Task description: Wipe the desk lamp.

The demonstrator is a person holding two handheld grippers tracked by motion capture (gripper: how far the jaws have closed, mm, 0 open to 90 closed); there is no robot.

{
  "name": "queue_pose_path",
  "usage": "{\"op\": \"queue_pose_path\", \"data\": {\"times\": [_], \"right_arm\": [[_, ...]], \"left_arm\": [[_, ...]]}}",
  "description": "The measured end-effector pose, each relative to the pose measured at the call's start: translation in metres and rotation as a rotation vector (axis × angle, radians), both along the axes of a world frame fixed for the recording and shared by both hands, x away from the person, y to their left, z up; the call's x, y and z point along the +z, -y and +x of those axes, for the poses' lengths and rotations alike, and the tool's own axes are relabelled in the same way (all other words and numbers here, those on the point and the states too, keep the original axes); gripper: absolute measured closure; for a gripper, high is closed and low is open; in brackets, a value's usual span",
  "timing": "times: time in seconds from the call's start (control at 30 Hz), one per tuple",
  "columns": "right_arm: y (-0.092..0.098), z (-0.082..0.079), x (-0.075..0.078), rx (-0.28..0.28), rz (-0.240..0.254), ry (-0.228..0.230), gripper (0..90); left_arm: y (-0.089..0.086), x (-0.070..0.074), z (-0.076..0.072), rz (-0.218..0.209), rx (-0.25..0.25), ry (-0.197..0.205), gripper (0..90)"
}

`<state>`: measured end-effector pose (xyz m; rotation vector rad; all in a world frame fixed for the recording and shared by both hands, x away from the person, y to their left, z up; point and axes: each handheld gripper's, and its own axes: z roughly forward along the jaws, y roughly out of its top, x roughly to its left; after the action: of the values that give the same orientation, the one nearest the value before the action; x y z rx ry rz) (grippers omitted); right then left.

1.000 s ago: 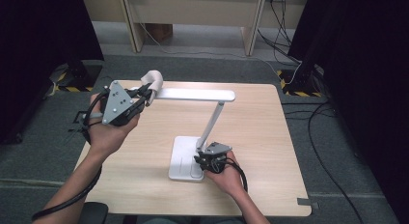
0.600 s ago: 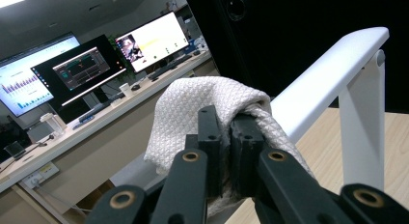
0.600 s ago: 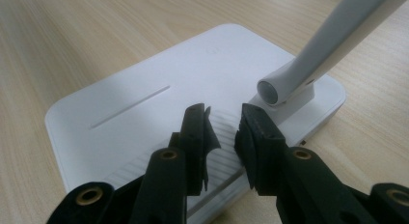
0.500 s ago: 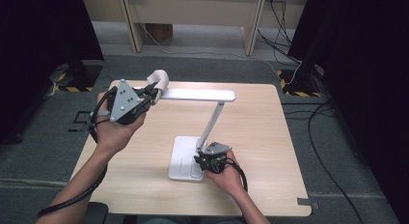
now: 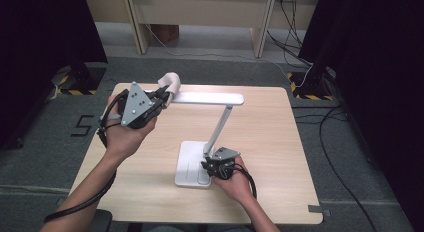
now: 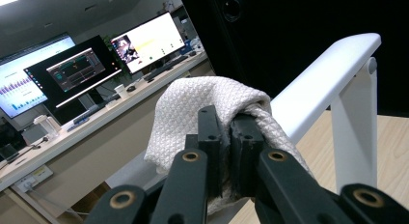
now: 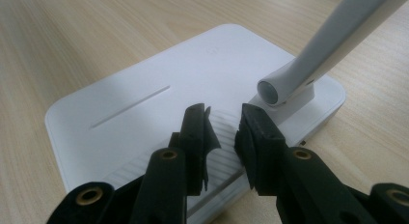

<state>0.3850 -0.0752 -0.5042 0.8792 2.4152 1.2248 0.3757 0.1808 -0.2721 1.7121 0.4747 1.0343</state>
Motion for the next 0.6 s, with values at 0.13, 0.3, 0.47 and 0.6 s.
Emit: {"op": "queue_pose_path", "data": {"times": [0.13, 0.3, 0.47, 0.6], "right_arm": [[0.0, 0.0, 0.0, 0.0, 0.001, 0.0, 72.4], [0.0, 0.0, 0.0, 0.0, 0.001, 0.0, 72.3], [0.0, 0.0, 0.0, 0.0, 0.0, 0.003, 72.4], [0.0, 0.0, 0.0, 0.0, 0.0, 0.002, 72.4]], "left_arm": [[0.004, 0.0, 0.0, 0.006, -0.004, -0.001, 84.6], [0.008, 0.001, 0.001, 0.006, -0.011, -0.003, 84.6], [0.011, 0.001, 0.002, 0.005, -0.014, -0.004, 84.6], [0.014, 0.001, 0.002, 0.008, -0.018, -0.005, 84.6]]}}
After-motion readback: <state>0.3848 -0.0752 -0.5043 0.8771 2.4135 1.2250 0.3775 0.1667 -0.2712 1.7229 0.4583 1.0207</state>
